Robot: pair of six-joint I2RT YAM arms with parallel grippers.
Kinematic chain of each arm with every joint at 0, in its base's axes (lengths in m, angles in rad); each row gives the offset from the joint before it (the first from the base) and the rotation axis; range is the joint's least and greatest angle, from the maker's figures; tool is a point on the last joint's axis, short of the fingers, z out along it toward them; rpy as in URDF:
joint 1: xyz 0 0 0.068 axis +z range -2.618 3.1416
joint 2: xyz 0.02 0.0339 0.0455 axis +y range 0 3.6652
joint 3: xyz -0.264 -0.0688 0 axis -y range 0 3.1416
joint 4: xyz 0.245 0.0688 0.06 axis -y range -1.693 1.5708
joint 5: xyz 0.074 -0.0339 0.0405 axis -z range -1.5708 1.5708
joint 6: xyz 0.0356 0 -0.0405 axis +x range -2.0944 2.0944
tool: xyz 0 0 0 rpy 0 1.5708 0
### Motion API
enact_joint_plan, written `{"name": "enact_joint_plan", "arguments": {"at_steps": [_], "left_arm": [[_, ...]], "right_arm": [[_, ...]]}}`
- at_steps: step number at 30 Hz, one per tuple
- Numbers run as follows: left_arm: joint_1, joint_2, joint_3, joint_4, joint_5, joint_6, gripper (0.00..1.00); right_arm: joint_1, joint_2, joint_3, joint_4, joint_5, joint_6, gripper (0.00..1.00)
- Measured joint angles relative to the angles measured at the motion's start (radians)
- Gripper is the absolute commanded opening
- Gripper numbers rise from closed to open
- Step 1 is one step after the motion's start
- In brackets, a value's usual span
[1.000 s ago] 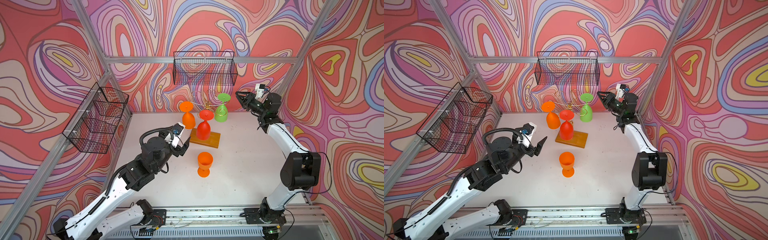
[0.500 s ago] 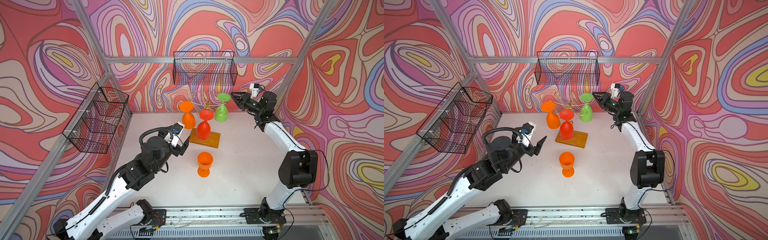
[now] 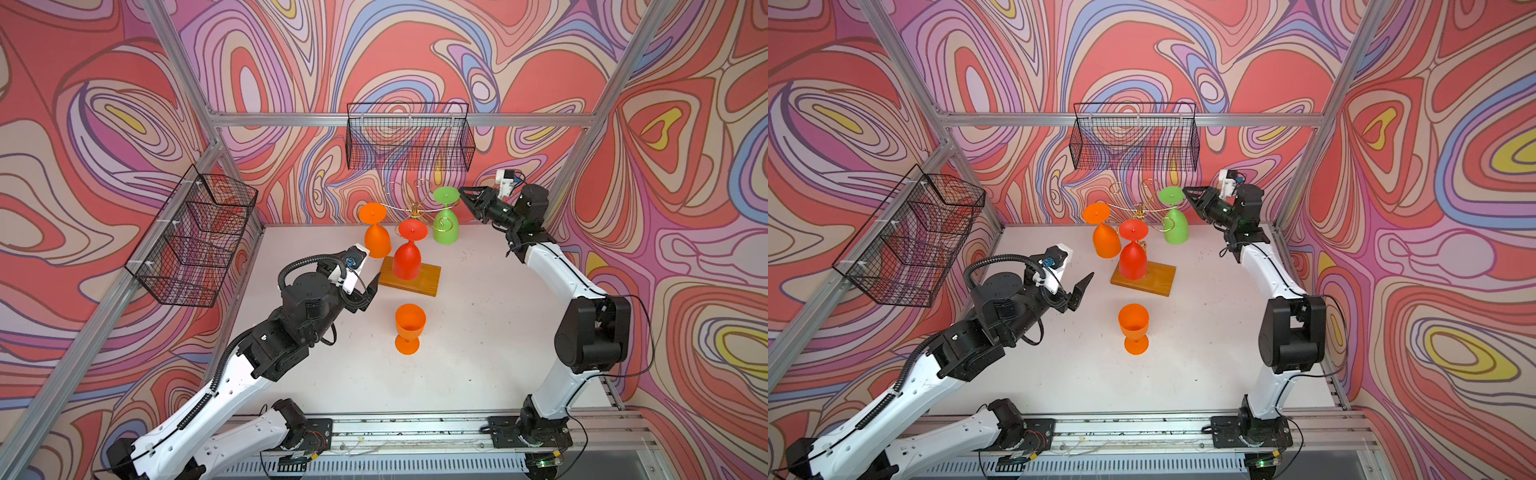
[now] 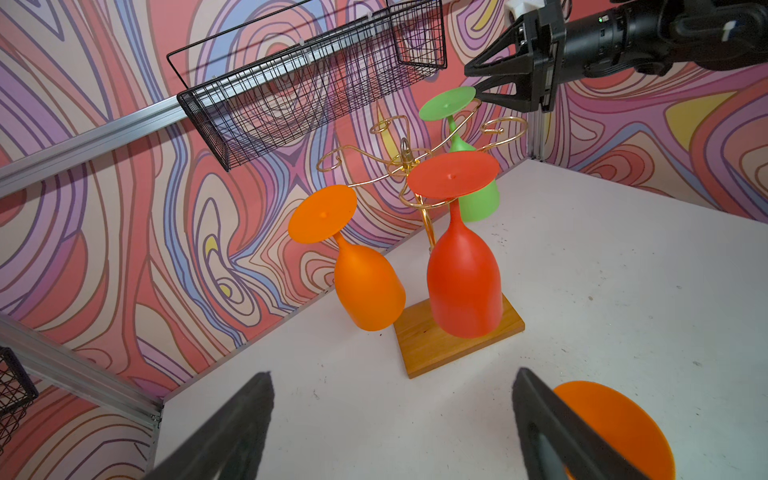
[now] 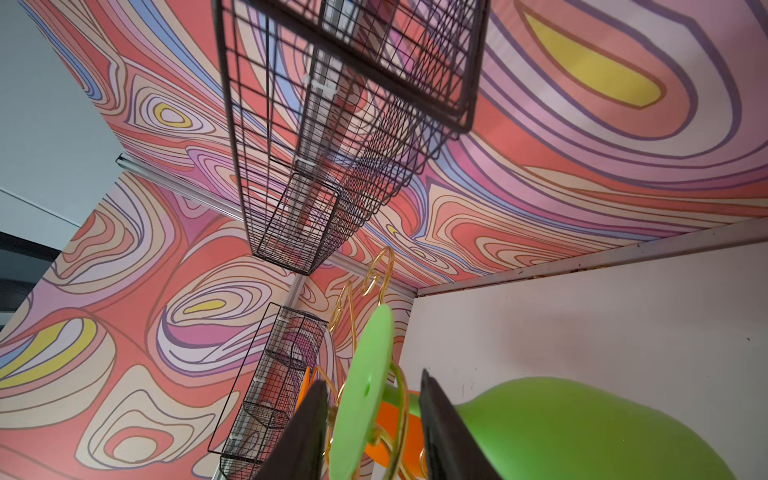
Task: Take the wine glass off the wine glass rack
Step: Pick up the wine glass from the wine glass rack.
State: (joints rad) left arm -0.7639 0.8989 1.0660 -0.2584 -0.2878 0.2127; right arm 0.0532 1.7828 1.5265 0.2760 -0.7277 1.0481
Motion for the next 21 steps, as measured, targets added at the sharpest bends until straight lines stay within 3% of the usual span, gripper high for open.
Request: {"name": "enact_joint_plan", "arguments": {"at_steps": [21], "left_arm": [[0.006, -0.009, 0.000, 0.000, 0.000, 0.000, 0.89]], "right_arm": [[0.010, 0.028, 0.001, 0.004, -0.006, 0.013, 0.36]]}}
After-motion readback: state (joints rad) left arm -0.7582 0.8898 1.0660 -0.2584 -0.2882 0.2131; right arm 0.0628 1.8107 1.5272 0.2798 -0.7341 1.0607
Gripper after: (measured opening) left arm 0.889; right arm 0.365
